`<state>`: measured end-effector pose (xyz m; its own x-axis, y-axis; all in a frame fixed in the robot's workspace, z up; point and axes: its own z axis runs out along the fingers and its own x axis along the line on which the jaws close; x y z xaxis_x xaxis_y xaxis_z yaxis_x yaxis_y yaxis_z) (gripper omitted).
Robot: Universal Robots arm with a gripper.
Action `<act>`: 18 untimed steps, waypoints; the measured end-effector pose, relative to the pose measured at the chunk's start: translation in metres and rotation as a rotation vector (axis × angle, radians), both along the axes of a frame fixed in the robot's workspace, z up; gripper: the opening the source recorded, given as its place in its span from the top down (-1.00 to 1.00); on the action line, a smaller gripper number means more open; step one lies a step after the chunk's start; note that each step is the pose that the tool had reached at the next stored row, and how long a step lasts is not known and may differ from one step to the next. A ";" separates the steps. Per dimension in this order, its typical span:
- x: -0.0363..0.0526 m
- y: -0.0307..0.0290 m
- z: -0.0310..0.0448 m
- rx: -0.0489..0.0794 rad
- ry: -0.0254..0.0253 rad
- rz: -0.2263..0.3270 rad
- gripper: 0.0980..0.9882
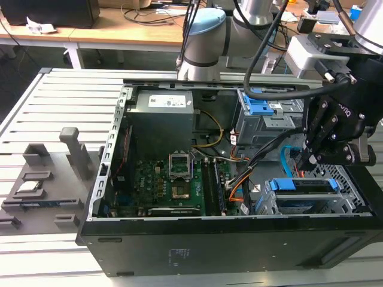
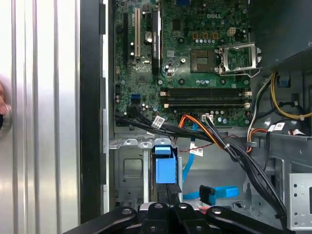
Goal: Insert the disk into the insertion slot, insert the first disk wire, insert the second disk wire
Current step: 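Insert the first disk wire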
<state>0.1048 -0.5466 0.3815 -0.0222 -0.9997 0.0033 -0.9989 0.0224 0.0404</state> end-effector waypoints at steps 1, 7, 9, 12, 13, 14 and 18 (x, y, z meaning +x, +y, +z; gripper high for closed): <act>0.0082 0.0013 -0.0016 0.000 0.0004 0.000 0.98; 0.0312 0.0308 -0.0057 -0.001 0.0007 0.000 0.98; 0.0361 0.0499 -0.0079 -0.003 0.0008 0.000 0.98; 0.0389 0.0570 -0.0121 -0.003 0.0007 0.000 0.98; 0.0393 0.0580 -0.0151 -0.003 0.0007 0.000 0.98; 0.0393 0.0581 -0.0154 -0.003 0.0007 0.000 0.98; 0.0394 0.0581 -0.0154 -0.004 0.0008 0.000 0.98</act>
